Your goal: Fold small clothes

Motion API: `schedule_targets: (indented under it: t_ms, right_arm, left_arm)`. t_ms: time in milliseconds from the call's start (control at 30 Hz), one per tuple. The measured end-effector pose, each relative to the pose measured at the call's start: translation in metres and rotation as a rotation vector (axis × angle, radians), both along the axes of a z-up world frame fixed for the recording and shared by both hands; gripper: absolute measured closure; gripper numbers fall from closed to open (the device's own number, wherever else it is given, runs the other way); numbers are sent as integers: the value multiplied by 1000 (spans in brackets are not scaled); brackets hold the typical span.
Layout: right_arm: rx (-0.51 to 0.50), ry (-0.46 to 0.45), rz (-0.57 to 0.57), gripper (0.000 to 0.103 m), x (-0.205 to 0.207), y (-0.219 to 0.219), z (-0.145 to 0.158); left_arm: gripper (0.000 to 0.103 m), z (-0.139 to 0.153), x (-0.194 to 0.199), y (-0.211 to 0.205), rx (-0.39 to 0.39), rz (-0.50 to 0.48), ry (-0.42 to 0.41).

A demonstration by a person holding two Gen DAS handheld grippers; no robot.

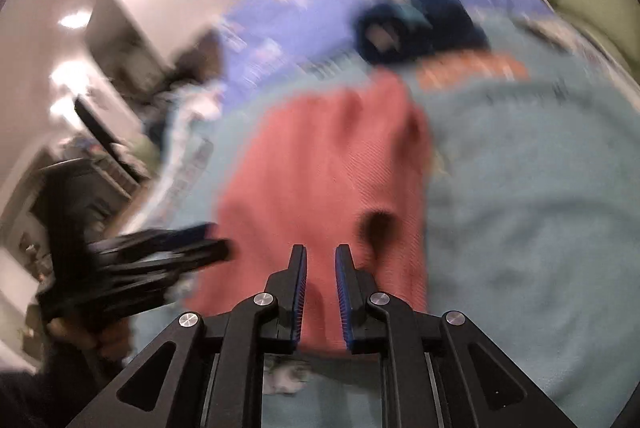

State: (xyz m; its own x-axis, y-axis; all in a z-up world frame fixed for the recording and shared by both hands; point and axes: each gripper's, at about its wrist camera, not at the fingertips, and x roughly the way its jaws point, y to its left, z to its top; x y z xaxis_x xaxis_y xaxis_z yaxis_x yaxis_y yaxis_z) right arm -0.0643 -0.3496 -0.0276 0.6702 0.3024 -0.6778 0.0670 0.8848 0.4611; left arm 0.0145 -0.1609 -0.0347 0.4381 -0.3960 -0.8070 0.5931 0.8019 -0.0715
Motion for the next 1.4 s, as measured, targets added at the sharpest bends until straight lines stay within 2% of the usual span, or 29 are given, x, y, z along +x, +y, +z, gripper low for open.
schedule_targets:
  t_ms: [33,100,133,167,200,267,367,500,567,633,733,867,933,967,1100,1300,1400]
  right_arm:
    - [-7,29,-24,103,3,-5,-8]
    - [89,24,-48,103,-3,-22,-17]
    - [90,28,-59,103,-5,-23,-15]
    - [59,31,-78,103,-7,-23,-9]
    - [-11,35,-111,96,-9,-21,-1]
    - [-92,32,-146,96,-11,-20,10]
    - [4,-11,-98,96,-10,-24,22]
    - [8,-39,-43,96,4,-16,25]
    - [-23,19,-41,96,10,-14,11]
    - [-102,95,-97,84,17,-20,-5]
    - [-47,100,-126,83,13,-35,-3]
    - [-47,27,-117,72,18,-47,24]
    - [-2,-4,-89,37,33,-51,35]
    - [3,-15,-77,34,41,-51,39]
    - [-47,-4,-21,34,77,-44,37]
    - [57,121,31,34,119,-54,-3]
    - [129,99,73,32,123,-62,-11]
  left_arm:
    - [58,-5,0,1,9,2,2]
    - [58,-7,-3,3,15,3,-1]
    - [57,-8,-4,5,14,1,-7]
    - [57,-8,-5,6,11,0,-9]
    - [57,-7,-6,8,7,2,-7]
    - [57,-7,-6,10,-4,-1,-2]
    - [54,-10,-8,13,-11,-4,1]
    - [52,-15,-7,17,-25,-6,13]
    - [50,-19,-9,21,-27,-17,11]
    - [48,-20,-10,27,-31,-27,7]
    - [48,-12,-6,39,-58,-11,35]
    - [48,7,11,46,-85,21,-26]
    - [48,12,27,46,-87,39,-41]
    - [48,13,37,46,-100,46,-34]
    - [48,8,73,43,-144,75,20]
    - [48,-8,107,33,-206,61,108]
    - [48,-18,120,30,-234,51,154]
